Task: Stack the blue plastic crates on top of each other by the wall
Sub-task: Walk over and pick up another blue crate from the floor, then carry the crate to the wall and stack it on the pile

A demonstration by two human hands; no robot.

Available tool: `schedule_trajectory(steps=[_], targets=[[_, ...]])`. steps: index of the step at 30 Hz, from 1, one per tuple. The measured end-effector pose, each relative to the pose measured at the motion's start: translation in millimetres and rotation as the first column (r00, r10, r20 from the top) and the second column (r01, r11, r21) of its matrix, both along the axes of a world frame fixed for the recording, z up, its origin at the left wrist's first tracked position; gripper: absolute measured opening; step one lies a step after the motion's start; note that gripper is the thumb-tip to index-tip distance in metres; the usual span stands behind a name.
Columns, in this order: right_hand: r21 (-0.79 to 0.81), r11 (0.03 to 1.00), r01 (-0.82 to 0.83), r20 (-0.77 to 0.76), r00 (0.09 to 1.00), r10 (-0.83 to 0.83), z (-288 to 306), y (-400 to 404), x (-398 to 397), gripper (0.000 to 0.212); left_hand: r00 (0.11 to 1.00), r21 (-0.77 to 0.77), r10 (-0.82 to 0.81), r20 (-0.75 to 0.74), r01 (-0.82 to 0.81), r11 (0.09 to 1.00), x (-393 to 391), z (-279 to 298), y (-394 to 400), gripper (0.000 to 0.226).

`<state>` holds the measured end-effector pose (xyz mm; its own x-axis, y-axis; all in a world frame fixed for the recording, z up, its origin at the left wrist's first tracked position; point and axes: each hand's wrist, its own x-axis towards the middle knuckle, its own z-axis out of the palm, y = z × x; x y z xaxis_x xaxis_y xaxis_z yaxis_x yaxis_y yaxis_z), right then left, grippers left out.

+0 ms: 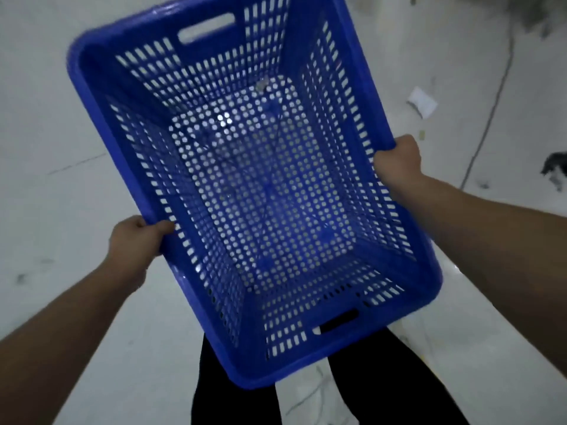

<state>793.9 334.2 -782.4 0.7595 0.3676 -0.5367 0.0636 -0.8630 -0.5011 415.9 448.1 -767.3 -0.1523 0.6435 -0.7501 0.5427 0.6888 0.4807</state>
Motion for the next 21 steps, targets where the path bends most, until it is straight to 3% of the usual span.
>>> schedule_trajectory(steps=[3,5,9,13,16,21], targets=[[-0.023,0.981,-0.194,0.057,0.979,0.195,91,61,-55,0.027,0.993,0.022,0.113,0.035,-0.114,0.993,-68,79,-35,0.022],[-0.018,0.946,-0.324,0.077,0.943,0.324,145,103,-104,0.014,0.968,0.02,0.234,0.094,-0.237,0.971,-115,125,-63,0.02],[0.002,0.837,-0.548,0.154,0.827,0.541,232,197,-235,0.029,0.799,-0.02,0.538,0.268,-0.553,0.833,-214,197,-108,0.033],[0.043,0.595,-0.802,0.229,0.588,0.776,304,264,-404,0.018,0.585,-0.067,0.737,0.339,-0.766,0.639,-311,240,-137,0.036],[0.066,0.407,-0.911,0.3,0.407,0.863,340,299,-531,0.023,0.423,-0.085,0.826,0.373,-0.871,0.485,-376,265,-153,0.031],[0.083,0.058,-0.995,0.437,0.089,0.895,402,318,-735,0.028,0.052,-0.103,0.904,0.423,-0.989,0.105,-466,304,-174,0.027]])
